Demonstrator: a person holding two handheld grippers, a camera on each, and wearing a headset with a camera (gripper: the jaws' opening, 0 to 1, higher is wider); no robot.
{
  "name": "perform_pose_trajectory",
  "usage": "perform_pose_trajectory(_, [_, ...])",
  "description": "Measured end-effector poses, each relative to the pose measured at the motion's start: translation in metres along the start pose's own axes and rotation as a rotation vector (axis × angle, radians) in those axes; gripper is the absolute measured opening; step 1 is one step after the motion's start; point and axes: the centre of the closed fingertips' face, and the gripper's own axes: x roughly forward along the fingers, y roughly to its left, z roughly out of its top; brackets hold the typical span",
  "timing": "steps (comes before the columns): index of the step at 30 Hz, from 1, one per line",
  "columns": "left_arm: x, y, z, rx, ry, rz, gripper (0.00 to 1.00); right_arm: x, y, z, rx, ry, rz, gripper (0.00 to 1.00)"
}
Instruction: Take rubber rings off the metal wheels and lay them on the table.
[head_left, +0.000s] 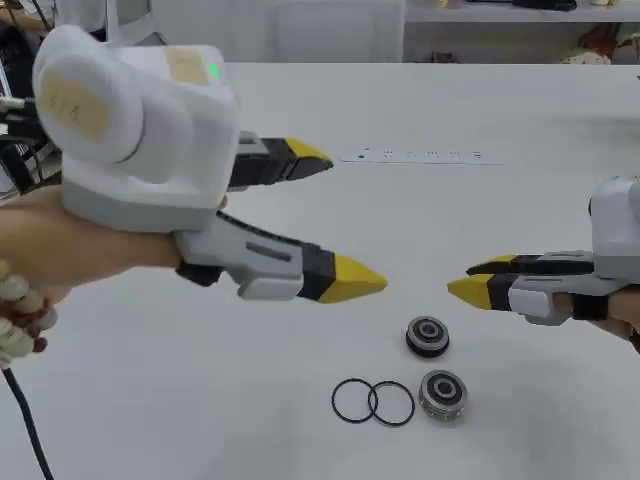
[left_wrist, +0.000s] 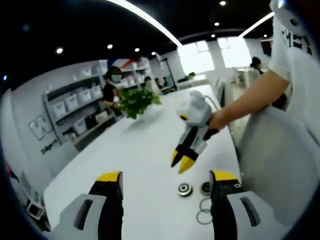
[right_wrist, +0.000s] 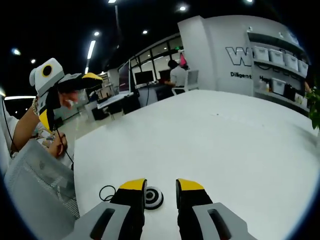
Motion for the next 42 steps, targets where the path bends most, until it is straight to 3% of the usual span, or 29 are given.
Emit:
perform_pose_trajectory(4, [0.023, 0.003, 0.012, 0.018, -0.038, -0.034, 0.69, 0.002, -0.002, -0.011, -0.012, 0.041, -0.003, 0.21])
perform_pose_trajectory(9, [0.052, 0.002, 0.009, 0.020, -0.061, -0.047, 0.62, 0.002, -0.003, -0.016, 0.001, 0.050, -0.003, 0.20])
perform_pose_trajectory(12, [0.071, 0.004, -0.009, -0.021, -0.048, -0.052, 0.53, 0.002, -0.003, -0.016, 0.016, 0.045, 0.001, 0.19])
perform_pose_trajectory(15, [0.085, 0.005, -0.027, -0.007, -0.023, -0.018, 0.46, 0.002, -0.003, -0.018, 0.018, 0.048, 0.000, 0.19])
perform_pose_trajectory(18, [0.093, -0.001, -0.047, -0.021, -0.012, 0.009, 0.41, 0.002, -0.004, -0.023, 0.029, 0.060, 0.002, 0.18])
perform_pose_trajectory(20, [0.097, -0.006, -0.062, -0.069, -0.010, 0.015, 0.36, 0.003, -0.004, -0.027, 0.036, 0.072, 0.005, 0.18])
perform_pose_trajectory(22, [0.101, -0.014, -0.078, -0.069, 0.037, -0.014, 0.34, 0.005, -0.003, -0.032, 0.039, 0.087, 0.009, 0.19])
perform_pose_trajectory(28, [0.111, -0.024, -0.088, -0.108, 0.042, -0.037, 0.33, 0.009, 0.003, -0.040, 0.028, 0.120, 0.029, 0.19])
perform_pose_trajectory(33, [0.120, -0.033, -0.105, -0.158, 0.076, -0.052, 0.30, 0.012, 0.008, -0.051, 0.015, 0.161, 0.047, 0.19])
perform_pose_trajectory(37, [0.124, -0.038, -0.114, -0.143, 0.106, -0.060, 0.28, 0.013, 0.009, -0.056, 0.014, 0.179, 0.052, 0.19])
perform_pose_trajectory(42, [0.127, -0.043, -0.121, -0.167, 0.127, -0.068, 0.21, 0.014, 0.010, -0.060, 0.010, 0.195, 0.056, 0.19])
